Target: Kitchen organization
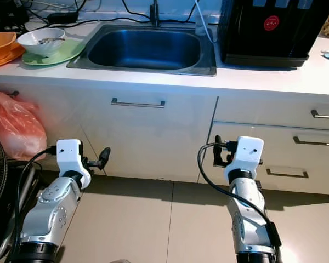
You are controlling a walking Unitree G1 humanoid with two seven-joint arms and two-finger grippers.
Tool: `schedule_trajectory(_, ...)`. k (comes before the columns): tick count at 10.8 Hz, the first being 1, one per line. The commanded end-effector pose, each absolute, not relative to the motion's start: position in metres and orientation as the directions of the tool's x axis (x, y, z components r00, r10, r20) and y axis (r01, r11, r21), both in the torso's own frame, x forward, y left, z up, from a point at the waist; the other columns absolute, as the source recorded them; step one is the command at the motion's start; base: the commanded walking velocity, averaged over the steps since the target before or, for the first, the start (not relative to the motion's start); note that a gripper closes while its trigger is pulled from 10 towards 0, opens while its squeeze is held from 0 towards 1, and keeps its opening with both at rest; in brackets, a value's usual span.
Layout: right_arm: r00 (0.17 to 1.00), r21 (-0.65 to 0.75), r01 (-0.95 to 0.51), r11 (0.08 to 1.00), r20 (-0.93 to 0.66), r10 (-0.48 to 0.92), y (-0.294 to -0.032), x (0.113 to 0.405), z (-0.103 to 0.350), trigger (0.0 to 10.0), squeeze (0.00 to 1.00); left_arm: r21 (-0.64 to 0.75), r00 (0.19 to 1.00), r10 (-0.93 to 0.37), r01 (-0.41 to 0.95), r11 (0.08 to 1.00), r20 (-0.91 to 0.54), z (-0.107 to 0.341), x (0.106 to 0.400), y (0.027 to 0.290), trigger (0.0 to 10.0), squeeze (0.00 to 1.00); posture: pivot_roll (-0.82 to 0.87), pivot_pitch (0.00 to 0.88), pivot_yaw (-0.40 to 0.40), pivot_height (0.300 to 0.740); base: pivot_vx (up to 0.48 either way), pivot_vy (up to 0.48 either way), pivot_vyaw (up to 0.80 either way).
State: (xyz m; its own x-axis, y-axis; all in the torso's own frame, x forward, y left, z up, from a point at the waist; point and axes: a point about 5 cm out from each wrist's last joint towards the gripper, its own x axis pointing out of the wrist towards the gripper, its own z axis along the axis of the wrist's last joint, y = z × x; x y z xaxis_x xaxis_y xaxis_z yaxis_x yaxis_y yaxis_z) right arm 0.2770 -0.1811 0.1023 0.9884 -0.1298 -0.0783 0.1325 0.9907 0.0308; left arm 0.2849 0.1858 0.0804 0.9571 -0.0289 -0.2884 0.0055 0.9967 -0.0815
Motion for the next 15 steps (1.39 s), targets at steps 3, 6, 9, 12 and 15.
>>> schedule_trajectory(3,0.988,0.037,0.142,0.989,-0.063,-0.139,-0.182,0.277,0.107,10.0,0.00,-0.076,0.961,-0.021,0.000,0.997,-0.276,0.084,0.287,0.187,10.0,0.00,0.04,0.020,0.047,0.740,0.000,0.000,0.00)
schedule_trajectory(6,0.989,0.048,0.120,0.992,-0.093,-0.116,-0.178,0.277,0.100,10.0,0.00,-0.083,0.960,-0.018,-0.006,0.997,-0.279,0.083,0.289,0.183,10.0,0.00,0.04,0.003,0.040,0.740,0.000,0.000,0.00)
schedule_trajectory(9,0.988,0.053,0.128,0.990,-0.095,-0.123,-0.178,0.277,0.100,10.0,0.00,-0.082,0.960,-0.019,-0.004,0.997,-0.278,0.084,0.290,0.183,10.0,0.00,0.04,0.004,0.045,0.740,0.000,0.000,0.00)
schedule_trajectory(12,0.988,0.054,0.130,0.990,-0.096,-0.125,-0.179,0.278,0.100,10.0,0.00,-0.077,0.962,-0.015,-0.006,0.997,-0.272,0.084,0.291,0.183,10.0,0.00,0.04,0.003,0.042,0.740,0.000,0.000,0.00)
schedule_trajectory(15,0.987,0.061,0.148,0.987,-0.073,-0.144,-0.182,0.279,0.104,10.0,0.00,-0.043,0.973,-0.003,-0.007,0.999,-0.230,0.092,0.298,0.192,10.0,0.00,0.04,0.004,0.040,0.740,0.000,0.000,0.00)
